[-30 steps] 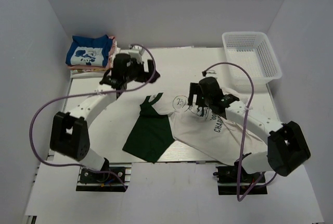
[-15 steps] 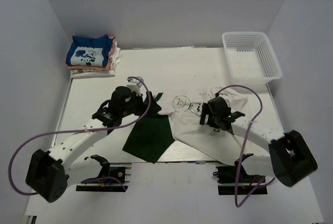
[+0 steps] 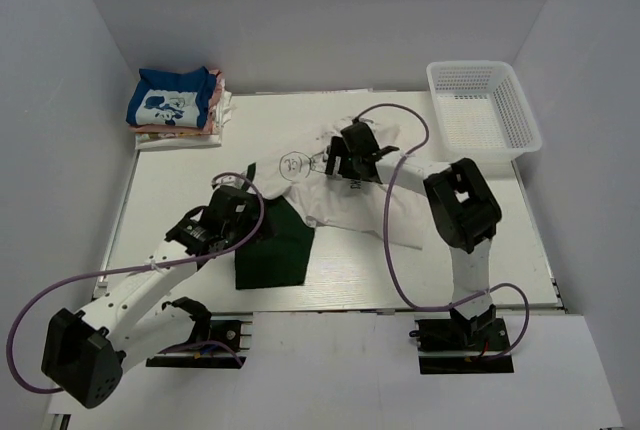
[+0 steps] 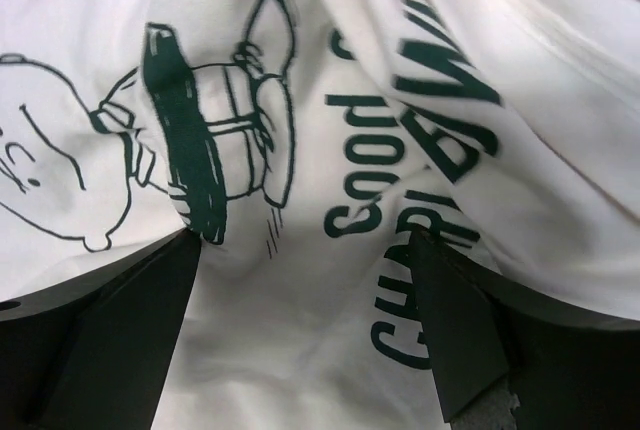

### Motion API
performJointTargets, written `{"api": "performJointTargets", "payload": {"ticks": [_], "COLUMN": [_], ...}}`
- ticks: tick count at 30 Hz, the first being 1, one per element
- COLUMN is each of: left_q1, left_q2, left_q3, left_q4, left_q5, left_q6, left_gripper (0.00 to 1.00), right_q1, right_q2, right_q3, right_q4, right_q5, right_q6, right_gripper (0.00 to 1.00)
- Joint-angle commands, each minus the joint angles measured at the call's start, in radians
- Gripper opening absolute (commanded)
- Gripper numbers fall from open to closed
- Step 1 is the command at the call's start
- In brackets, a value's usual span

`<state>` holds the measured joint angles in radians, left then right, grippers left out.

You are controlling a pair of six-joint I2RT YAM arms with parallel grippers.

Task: Fold and stack the t-shirts

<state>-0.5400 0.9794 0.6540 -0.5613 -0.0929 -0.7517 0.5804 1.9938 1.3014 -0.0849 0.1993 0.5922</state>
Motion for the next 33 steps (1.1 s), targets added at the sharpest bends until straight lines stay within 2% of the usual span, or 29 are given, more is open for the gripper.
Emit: {"api": "performJointTargets", "payload": {"ticks": [1, 5, 7, 12, 16, 18, 22, 25, 26, 27, 28, 30, 33], "left_q1": [0.003, 0.003, -0.006, -0.006, 0.003, 0.003, 0.003, 0.003, 0.003, 0.003, 0.003, 0.003, 0.003], "left_q2": [-0.068, -0.104, -0.114, -0.125, -0.188, -0.231, -0.251, -0.200, -0.187, -0.168, -0.135, -0.099, -0.049], "left_q3": [-0.011, -0.050, -0.101, -0.184, -0.241, -0.276, -0.321, -0.323, -0.323, -0.323, -0.323, -0.323, -0.312], "left_q4": [-0.149, -0.264, -0.293, -0.284, -0.284, -0.270, -0.203, -0.154, -0.141, -0.128, -0.096, -0.071, -0.038], "left_q5": [-0.062, -0.038, -0.050, 0.019, -0.031, -0.051, -0.094, -0.105, -0.105, -0.105, -0.105, -0.093, -0.082], "left_q6": [-0.092, -0.149, -0.236, -0.356, -0.448, -0.457, -0.468, -0.468, -0.459, -0.459, -0.439, -0.426, -0.393], "left_gripper": [1.00, 1.00, 1.00, 1.00, 1.00, 0.96, 0.80, 0.65, 0.51, 0.42, 0.23, 0.00, 0.00], "right_q1": [-0.001, 0.003, -0.002, -0.005, -0.010, -0.013, -0.017, -0.027, -0.030, -0.040, -0.042, -0.066, -0.096], "right_q2": [0.066, -0.022, -0.106, -0.341, -0.441, -0.499, -0.600, -0.682, -0.699, -0.720, -0.774, -0.825, -0.860], "right_q3": [0.155, 0.165, 0.090, -0.091, -0.210, -0.255, -0.349, -0.410, -0.436, -0.448, -0.488, -0.511, -0.554], "right_q4": [-0.073, -0.069, -0.064, -0.072, -0.124, -0.139, -0.202, -0.278, -0.335, -0.357, -0.374, -0.427, -0.455], "right_q5": [-0.026, -0.032, -0.023, 0.054, 0.081, 0.086, 0.115, 0.159, 0.172, 0.216, 0.235, 0.281, 0.318], "right_q6": [0.055, -0.003, -0.032, -0.054, -0.045, -0.037, -0.012, 0.017, 0.032, 0.049, 0.058, 0.075, 0.081], "right_gripper": [0.90, 0.90, 0.90, 0.90, 0.90, 0.90, 0.90, 0.90, 0.90, 0.90, 0.90, 0.90, 0.90]}}
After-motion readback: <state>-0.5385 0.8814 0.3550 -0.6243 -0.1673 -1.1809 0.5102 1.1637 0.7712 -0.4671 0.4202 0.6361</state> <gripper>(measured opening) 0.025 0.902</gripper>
